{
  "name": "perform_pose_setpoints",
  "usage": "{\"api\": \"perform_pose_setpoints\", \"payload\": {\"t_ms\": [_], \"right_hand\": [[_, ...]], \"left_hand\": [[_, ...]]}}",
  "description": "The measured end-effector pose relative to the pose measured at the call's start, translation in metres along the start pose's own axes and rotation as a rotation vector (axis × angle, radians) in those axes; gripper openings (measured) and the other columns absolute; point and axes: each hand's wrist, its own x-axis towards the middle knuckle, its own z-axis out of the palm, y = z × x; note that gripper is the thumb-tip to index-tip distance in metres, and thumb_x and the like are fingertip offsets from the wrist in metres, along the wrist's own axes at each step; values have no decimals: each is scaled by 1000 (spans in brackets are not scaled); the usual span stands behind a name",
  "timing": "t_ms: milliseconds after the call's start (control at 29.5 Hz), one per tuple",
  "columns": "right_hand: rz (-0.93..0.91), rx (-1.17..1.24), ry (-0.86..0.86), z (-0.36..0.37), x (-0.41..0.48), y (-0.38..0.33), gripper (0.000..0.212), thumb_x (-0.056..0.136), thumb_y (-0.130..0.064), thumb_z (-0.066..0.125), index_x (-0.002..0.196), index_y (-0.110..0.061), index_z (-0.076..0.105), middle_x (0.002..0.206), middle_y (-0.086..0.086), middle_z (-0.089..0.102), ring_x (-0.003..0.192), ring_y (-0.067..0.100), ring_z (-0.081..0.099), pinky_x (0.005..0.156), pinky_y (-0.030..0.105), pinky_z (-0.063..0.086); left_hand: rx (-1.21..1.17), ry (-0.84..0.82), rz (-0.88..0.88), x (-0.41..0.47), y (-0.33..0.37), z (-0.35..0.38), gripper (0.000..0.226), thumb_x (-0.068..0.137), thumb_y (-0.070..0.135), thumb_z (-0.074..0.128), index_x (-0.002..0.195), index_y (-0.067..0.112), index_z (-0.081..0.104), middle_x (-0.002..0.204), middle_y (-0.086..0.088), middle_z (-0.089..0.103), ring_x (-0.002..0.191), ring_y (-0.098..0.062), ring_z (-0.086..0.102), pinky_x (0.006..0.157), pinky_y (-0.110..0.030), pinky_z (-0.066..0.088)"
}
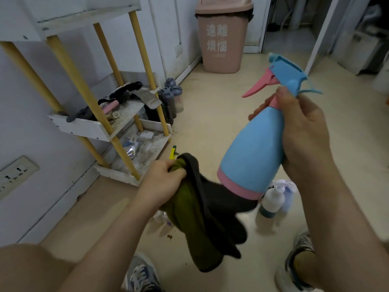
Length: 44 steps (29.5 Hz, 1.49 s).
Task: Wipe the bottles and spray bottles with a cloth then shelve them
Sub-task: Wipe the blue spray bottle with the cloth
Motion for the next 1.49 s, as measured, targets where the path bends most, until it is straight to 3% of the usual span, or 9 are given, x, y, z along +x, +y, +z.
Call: {"api": "perform_pose_setpoints", "payload": {"t_ms": [203,305,407,678,915,1017,1152,1288,1491], "right_hand": [[27,-157,-60,11,-9,28,26,96,-40,56,83,-17,60,79,2,70,77,17,70,72,33,55],[-21,-382,-43,24,-18,51,28,96,-41,56,73,-26,50,67,-9,53,61,0,52,58,14,38],[100,-279,45,23,-20,66,29,95,-46,55,74,-26,51,71,-5,54,64,6,50,64,27,45],[113,-58,44,28,-30,54,38,94,-39,61,64,-16,59,62,7,56,60,18,54,58,40,47],[-55,13,-66,39,-40,31,51,91,-42,57,72,5,61,74,35,56,67,48,55,58,53,48],[-111,-65,-85,43,-47,30,53,91,-47,54,72,2,64,72,29,59,70,44,57,60,53,48],[-115,-130,70,44,-42,36,46,94,-43,54,70,-4,63,68,19,63,66,33,61,61,48,51],[-37,-46,244,41,-30,40,37,97,-41,53,65,-23,58,72,13,68,70,32,65,68,49,55],[138,208,501,47,-19,48,38,95,-48,50,70,-21,58,84,18,71,84,37,68,81,52,56]], "left_hand": [[-1,-37,114,-21,40,5,17,92,18,50,89,8,64,103,-27,62,97,-39,61,89,-58,49],[-193,-293,195,-35,52,0,42,82,1,52,87,40,67,105,-9,67,100,-25,66,90,-47,57],[-93,-457,366,-45,50,8,51,90,0,49,119,41,58,120,7,64,111,-9,63,95,-34,55],[411,213,742,-27,27,26,41,68,63,66,94,32,58,75,18,51,75,-5,50,65,-25,43],[-452,-133,309,-11,16,35,32,85,53,54,101,27,65,98,-1,71,92,-17,68,86,-38,54],[-531,-256,5,-6,10,30,68,67,76,65,111,25,69,119,-13,67,103,-26,68,94,-49,53],[-554,-312,208,-14,9,37,34,74,52,71,99,29,69,97,0,75,93,-19,71,83,-34,58],[-301,-79,552,-18,-2,56,58,69,39,77,121,22,59,106,1,70,100,-21,67,87,-47,56],[-836,48,217,-11,-8,57,63,61,52,73,117,25,62,106,3,72,101,-20,68,87,-41,57]]}}
